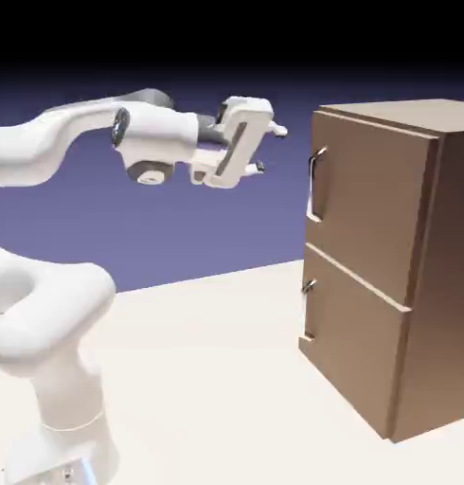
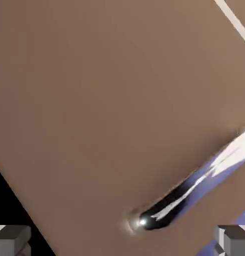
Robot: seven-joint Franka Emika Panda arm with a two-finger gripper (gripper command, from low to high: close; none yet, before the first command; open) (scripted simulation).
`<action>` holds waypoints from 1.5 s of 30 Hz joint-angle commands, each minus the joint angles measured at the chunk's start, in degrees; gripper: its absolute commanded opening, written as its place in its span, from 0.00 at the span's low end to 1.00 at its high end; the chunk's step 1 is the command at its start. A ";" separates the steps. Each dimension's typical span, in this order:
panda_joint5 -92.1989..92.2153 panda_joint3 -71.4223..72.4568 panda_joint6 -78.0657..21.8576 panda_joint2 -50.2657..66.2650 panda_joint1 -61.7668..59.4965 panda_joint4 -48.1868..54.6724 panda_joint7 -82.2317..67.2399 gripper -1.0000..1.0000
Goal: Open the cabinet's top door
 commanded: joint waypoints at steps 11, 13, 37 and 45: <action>27.42 13.65 -3.96 -10.72 -11.48 2.63 20.92 1.00; 32.40 16.13 -4.68 -12.67 -13.57 3.11 24.72 1.00; 50.93 14.69 -28.99 -11.81 -14.54 -7.24 17.02 0.00; 55.22 9.31 -21.00 4.62 -7.92 -4.21 -2.71 0.00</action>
